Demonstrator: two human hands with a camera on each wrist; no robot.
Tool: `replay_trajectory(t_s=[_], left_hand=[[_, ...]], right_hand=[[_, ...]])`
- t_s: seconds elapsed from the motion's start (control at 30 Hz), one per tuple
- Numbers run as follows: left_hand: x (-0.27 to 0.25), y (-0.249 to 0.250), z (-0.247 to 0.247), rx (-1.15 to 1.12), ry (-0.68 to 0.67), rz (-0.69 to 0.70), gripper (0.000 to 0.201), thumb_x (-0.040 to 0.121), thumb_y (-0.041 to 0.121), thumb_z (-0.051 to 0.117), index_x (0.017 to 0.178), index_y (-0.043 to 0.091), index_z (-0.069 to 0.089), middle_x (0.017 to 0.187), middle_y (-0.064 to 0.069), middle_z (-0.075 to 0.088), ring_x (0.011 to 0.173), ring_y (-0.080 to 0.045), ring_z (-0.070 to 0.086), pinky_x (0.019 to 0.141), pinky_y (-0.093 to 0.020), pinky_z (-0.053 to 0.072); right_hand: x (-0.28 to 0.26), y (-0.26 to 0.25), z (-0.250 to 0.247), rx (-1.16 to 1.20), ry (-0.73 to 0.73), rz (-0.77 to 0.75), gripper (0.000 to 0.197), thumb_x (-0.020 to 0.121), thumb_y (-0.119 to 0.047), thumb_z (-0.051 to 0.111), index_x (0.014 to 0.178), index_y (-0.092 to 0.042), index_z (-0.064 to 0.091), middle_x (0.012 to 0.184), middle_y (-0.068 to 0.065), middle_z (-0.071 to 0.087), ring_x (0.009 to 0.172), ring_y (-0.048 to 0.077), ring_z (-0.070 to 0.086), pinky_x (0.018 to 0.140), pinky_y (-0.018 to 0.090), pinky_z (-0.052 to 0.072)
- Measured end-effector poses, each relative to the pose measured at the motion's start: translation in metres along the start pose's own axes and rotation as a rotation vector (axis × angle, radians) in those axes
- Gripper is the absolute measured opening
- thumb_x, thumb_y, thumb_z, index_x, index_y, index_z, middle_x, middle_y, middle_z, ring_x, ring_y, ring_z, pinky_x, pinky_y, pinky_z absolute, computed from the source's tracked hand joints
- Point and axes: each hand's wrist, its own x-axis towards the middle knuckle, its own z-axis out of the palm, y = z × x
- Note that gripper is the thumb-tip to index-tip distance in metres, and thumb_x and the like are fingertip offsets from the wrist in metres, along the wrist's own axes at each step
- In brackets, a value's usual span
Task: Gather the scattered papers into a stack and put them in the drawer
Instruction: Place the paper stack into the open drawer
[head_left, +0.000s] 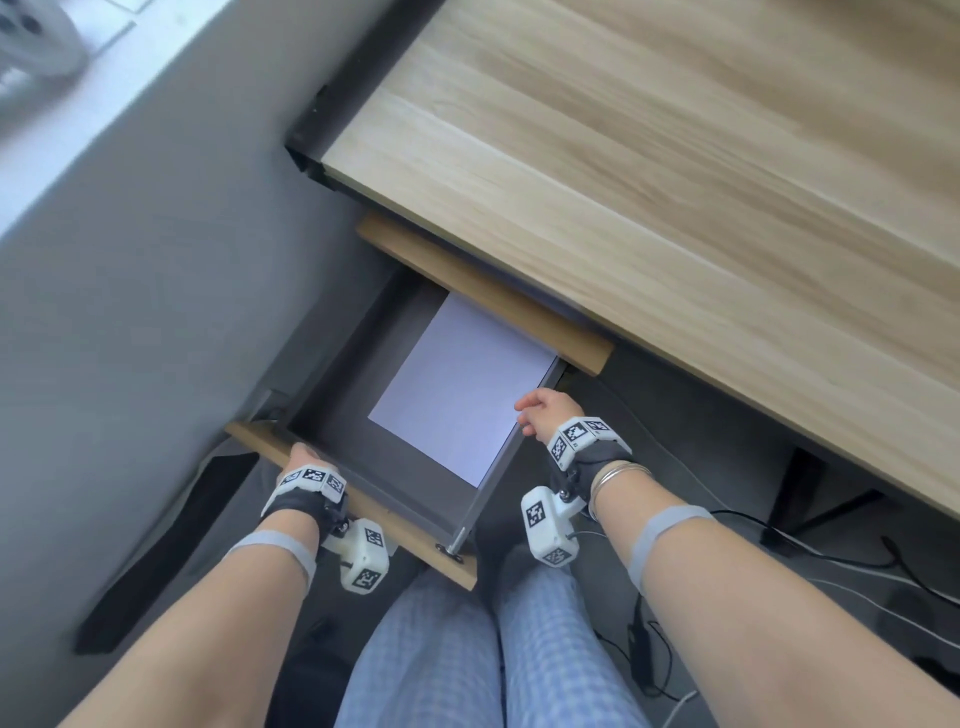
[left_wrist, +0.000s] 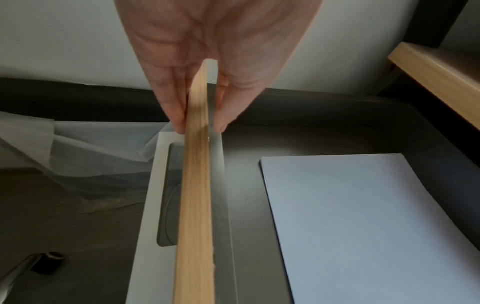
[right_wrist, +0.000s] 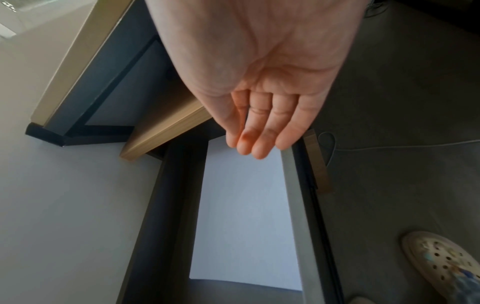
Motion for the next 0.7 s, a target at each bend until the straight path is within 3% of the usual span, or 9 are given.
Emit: replay_trajectory(t_s=[0.07, 0.13, 0.2, 0.3, 0.37, 0.47, 0.57, 0.7], left_hand=[[-0.001, 0.006, -0.003, 0.021, -0.01, 0.021, 0.044, 0.088, -0.001, 0.052, 0.131, -0.003, 0.043, 0.129, -0.027, 0.052, 0.119, -0.039, 0.053, 0.095, -0.039, 0.044], [-0.002, 0.013, -0.005, 0.065, -0.015, 0.022, 0.042, 0.084, -0.003, 0.051, 0.125, 0.004, 0.043, 0.114, -0.025, 0.056, 0.102, -0.035, 0.057, 0.085, -0.038, 0.045], [-0.004, 0.022, -0.003, 0.079, -0.016, 0.043, 0.04, 0.084, -0.005, 0.049, 0.122, 0.005, 0.041, 0.098, -0.02, 0.054, 0.083, -0.027, 0.048, 0.077, -0.035, 0.042], [-0.01, 0.037, 0.003, 0.061, -0.01, 0.061, 0.04, 0.085, -0.005, 0.046, 0.122, 0.009, 0.034, 0.083, -0.017, 0.052, 0.075, -0.025, 0.045, 0.069, -0.033, 0.038], [-0.015, 0.048, 0.003, 0.023, -0.006, 0.066, 0.046, 0.085, 0.004, 0.053, 0.125, 0.011, 0.031, 0.103, -0.024, 0.058, 0.084, -0.034, 0.055, 0.069, -0.035, 0.041], [-0.02, 0.061, 0.007, -0.109, 0.019, 0.036, 0.061, 0.084, 0.011, 0.062, 0.133, 0.009, 0.026, 0.125, -0.026, 0.054, 0.111, -0.043, 0.056, 0.09, -0.044, 0.044], [-0.016, 0.069, 0.02, -0.22, 0.004, 0.064, 0.053, 0.085, 0.007, 0.062, 0.13, 0.003, 0.034, 0.128, -0.017, 0.058, 0.117, -0.035, 0.057, 0.098, -0.039, 0.042], [-0.012, 0.081, 0.04, 0.0, -0.097, 0.223, 0.047, 0.089, 0.008, 0.056, 0.134, 0.005, 0.046, 0.137, -0.011, 0.055, 0.127, -0.029, 0.052, 0.107, -0.035, 0.038]], right_hand=[[0.001, 0.006, -0.006, 0.01, 0.012, 0.007, 0.027, 0.087, -0.001, 0.04, 0.086, -0.017, 0.062, 0.071, -0.004, 0.06, 0.056, 0.005, 0.052, 0.051, 0.015, 0.038], [0.0, 0.009, -0.013, 0.02, 0.029, 0.008, 0.027, 0.088, -0.002, 0.039, 0.088, -0.017, 0.062, 0.074, -0.003, 0.061, 0.056, 0.006, 0.051, 0.051, 0.015, 0.038], [0.0, 0.01, -0.019, 0.038, 0.057, 0.007, 0.029, 0.089, -0.002, 0.038, 0.088, -0.016, 0.062, 0.071, -0.004, 0.06, 0.056, 0.006, 0.051, 0.05, 0.015, 0.037], [0.0, 0.011, -0.03, 0.042, 0.11, -0.015, 0.027, 0.088, -0.002, 0.039, 0.086, -0.018, 0.061, 0.071, -0.002, 0.06, 0.056, 0.006, 0.052, 0.049, 0.016, 0.037], [0.001, 0.011, -0.037, 0.008, 0.15, -0.039, 0.026, 0.089, -0.004, 0.041, 0.085, -0.022, 0.06, 0.069, -0.003, 0.057, 0.058, 0.011, 0.054, 0.048, 0.017, 0.037], [0.003, 0.014, -0.048, -0.037, 0.206, -0.058, 0.028, 0.089, -0.004, 0.039, 0.095, -0.023, 0.06, 0.083, 0.0, 0.061, 0.07, 0.018, 0.055, 0.054, 0.02, 0.039], [0.005, 0.019, -0.059, -0.062, 0.234, -0.076, 0.034, 0.088, -0.002, 0.043, 0.117, -0.016, 0.056, 0.116, 0.005, 0.061, 0.084, 0.017, 0.051, 0.071, 0.022, 0.036], [0.006, 0.02, -0.072, -0.125, 0.22, -0.087, 0.047, 0.088, -0.001, 0.04, 0.13, -0.021, 0.048, 0.14, 0.007, 0.046, 0.081, 0.021, 0.05, 0.07, 0.024, 0.037]])
